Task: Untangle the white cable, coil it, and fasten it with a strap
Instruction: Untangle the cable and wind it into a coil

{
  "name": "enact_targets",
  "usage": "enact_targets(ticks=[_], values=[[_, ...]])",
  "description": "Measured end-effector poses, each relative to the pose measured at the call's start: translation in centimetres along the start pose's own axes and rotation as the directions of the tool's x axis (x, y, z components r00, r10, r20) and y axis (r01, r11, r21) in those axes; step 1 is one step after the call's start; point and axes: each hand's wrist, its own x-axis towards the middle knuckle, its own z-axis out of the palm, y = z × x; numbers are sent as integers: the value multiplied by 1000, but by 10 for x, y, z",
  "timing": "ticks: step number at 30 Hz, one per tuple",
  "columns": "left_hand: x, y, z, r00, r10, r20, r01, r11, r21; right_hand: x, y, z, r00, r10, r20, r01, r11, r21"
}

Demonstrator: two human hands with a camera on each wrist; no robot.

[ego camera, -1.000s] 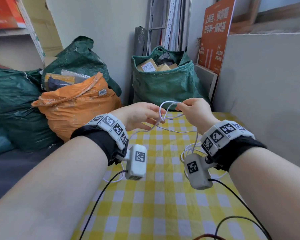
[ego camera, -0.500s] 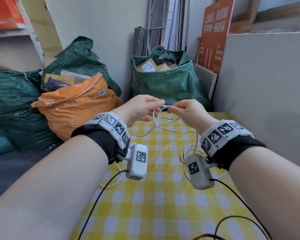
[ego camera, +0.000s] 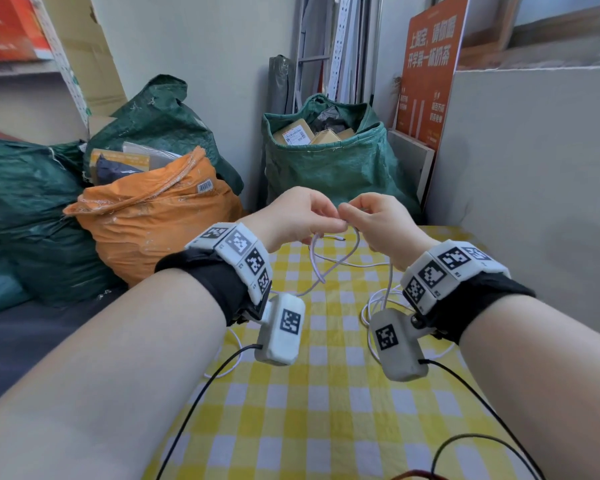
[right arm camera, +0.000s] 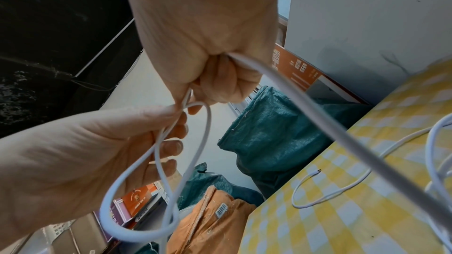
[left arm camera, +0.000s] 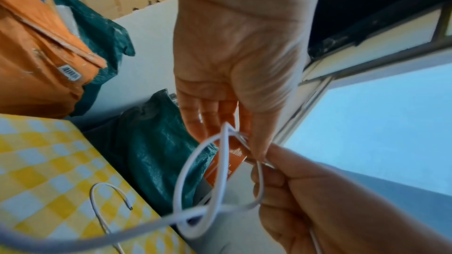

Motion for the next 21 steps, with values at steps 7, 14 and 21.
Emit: enact_targets(ticks=[7,14,21], values=[[5,-5,0,991,22,-133,7,977,212,-3,4,-1,1000,7,1,-7,999,-42],[3,-35,-21,911,-175,-372,273,935,227,-6,10,-11,1000,-27,-12,26,997,-73],[-1,-38,-26,923,-281,-262,383,729,568,2,13,-6,973,-43,-226,1,983,-182]])
